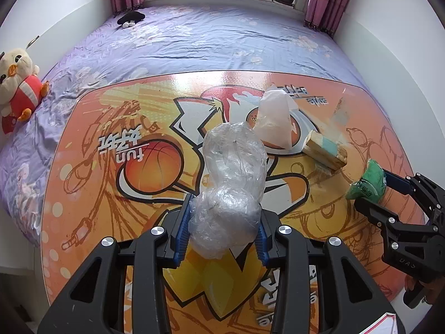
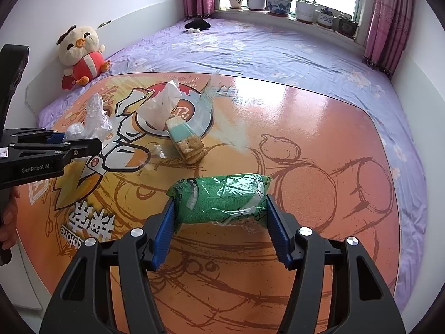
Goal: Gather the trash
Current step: 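Carry plastic bag with left tool while right tool carries green packet to bin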
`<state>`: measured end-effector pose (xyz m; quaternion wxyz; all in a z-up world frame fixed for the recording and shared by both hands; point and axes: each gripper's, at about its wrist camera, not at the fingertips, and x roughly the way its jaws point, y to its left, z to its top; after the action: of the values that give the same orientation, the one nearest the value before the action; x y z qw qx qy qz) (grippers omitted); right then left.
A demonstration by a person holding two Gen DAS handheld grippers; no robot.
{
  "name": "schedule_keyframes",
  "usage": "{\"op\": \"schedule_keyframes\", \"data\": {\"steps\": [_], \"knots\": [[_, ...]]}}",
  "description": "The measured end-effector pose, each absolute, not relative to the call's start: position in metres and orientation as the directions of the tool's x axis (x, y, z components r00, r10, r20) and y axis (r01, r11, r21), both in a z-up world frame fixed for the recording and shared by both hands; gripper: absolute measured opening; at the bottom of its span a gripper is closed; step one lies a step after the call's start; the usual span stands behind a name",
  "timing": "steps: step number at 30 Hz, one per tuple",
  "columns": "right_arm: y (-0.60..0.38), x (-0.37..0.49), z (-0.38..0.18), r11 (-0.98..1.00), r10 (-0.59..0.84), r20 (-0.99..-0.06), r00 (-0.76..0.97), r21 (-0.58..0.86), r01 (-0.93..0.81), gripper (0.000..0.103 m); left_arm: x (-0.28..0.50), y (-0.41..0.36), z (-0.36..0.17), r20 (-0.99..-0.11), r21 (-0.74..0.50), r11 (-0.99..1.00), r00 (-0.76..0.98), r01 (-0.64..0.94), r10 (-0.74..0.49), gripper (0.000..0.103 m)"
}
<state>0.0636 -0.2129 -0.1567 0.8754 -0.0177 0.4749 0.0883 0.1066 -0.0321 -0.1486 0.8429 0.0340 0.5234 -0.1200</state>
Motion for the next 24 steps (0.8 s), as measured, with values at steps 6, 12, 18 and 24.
{"op": "schedule_keyframes", "data": {"steps": [6,12,18,24], "knots": [[-0.203,0.051,-0.147,0.979,0.158,-0.836,0.526,0.061,-0.196,0.063,0.088,-0.020,-0.143,-0.893,-0.070,0.973,0.421,0.219,-0.159,0.039],[-0.182,0.033,-0.131,0.961,0.211,-0.826,0.522,0.078,-0.264,0.063,0.064,-0.001,-0.134,-0.891,-0.070,0.980,0.430,0.188,-0.146,0.039],[-0.150,0.015,-0.114,0.932,0.270,-0.810,0.520,0.083,-0.354,0.063,0.032,0.025,-0.125,-0.884,-0.061,0.988,0.451,0.145,-0.121,0.039],[-0.111,0.000,-0.103,0.887,0.338,-0.798,0.500,0.092,-0.453,0.063,-0.004,0.060,-0.118,-0.881,-0.053,0.996,0.467,0.067,-0.079,0.039]]}}
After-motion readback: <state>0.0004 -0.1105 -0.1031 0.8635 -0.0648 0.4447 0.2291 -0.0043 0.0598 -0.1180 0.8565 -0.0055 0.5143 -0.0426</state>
